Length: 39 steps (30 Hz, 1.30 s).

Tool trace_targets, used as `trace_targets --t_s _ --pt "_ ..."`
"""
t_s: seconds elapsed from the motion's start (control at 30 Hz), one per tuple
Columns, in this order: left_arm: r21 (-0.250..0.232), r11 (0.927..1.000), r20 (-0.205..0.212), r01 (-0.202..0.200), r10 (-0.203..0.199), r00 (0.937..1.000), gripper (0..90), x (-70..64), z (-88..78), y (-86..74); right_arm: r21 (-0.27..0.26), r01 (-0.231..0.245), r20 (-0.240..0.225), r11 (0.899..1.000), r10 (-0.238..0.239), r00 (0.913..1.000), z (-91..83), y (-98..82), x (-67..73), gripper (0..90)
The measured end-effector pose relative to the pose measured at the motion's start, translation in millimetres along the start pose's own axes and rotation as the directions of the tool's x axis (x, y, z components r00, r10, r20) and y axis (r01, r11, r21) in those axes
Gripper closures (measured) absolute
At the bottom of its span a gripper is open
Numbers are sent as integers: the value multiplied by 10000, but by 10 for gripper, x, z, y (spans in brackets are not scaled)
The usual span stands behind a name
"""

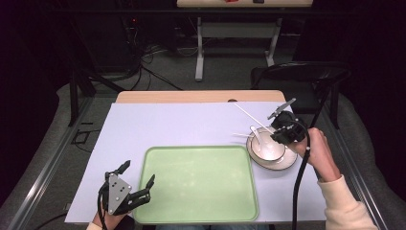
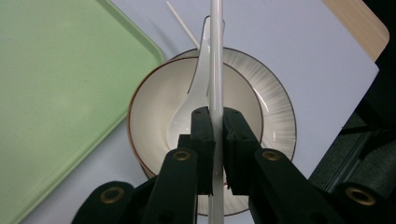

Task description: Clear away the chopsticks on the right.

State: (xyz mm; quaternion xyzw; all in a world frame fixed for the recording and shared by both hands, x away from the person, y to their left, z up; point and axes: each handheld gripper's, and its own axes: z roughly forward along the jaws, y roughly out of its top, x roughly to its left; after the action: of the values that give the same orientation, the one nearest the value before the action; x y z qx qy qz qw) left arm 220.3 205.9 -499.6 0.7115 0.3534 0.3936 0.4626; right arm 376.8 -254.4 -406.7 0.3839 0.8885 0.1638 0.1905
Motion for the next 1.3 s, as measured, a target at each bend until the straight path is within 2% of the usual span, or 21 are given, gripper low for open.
trace_targets --t_s 0.07,0.1,0.4,0.47,0.53,0.67,0.7,0.83,0.9,1.0,1.03,1.07,1.3 --pt "-18 10000 16 -19 19 10000 154 0 0 0 -22 -20 27 10000 20 10000 4 -11 27 839" --pt "-12 10000 39 -42 42 10000 154 0 0 -1 125 -28 -58 9999 28 10000 20 -22 88 839" --pt "-65 10000 20 30 -29 10000 154 4 -10 -3 -34 -453 -338 9990 451 9984 11 -54 255 838" --pt "-93 10000 -3 27 -27 10000 154 7 -11 -3 -49 -524 -430 9986 522 9977 -12 -81 363 838" --pt "-91 10000 0 21 -21 10000 154 8 -12 -3 -53 -532 -442 9986 529 9976 -18 -87 387 838" --pt "-115 9999 -18 57 -57 10000 154 9 -13 -3 -242 -839 -710 9962 820 9941 -37 -127 545 837" --pt "-113 9999 -15 62 -62 10000 154 9 -14 -3 -257 -801 -809 9965 778 9937 -11 -141 629 837" --pt "-113 9999 -4 89 -90 10000 154 9 -15 -4 -212 -779 -936 9967 756 9927 33 -151 724 838" --pt "-128 9999 -22 82 -83 10000 154 12 -16 -4 -116 -859 -1076 9962 842 9906 86 -166 793 838" --pt "-128 9999 -25 87 -88 10000 154 12 -15 -4 88 -1175 -1456 9930 1175 9823 177 -205 864 838" --pt "-126 9999 -19 83 -83 10000 154 12 -14 -4 88 -1175 -1456 9930 1175 9823 177 -205 864 838" --pt "-132 9999 -26 98 -99 9999 154 13 -15 -5 230 -1333 -1532 9908 1353 9789 245 -236 917 838" --pt "-148 9998 -30 110 -111 9999 154 14 -16 -5 648 -1907 -1755 9795 1993 9641 418 -333 1036 838"
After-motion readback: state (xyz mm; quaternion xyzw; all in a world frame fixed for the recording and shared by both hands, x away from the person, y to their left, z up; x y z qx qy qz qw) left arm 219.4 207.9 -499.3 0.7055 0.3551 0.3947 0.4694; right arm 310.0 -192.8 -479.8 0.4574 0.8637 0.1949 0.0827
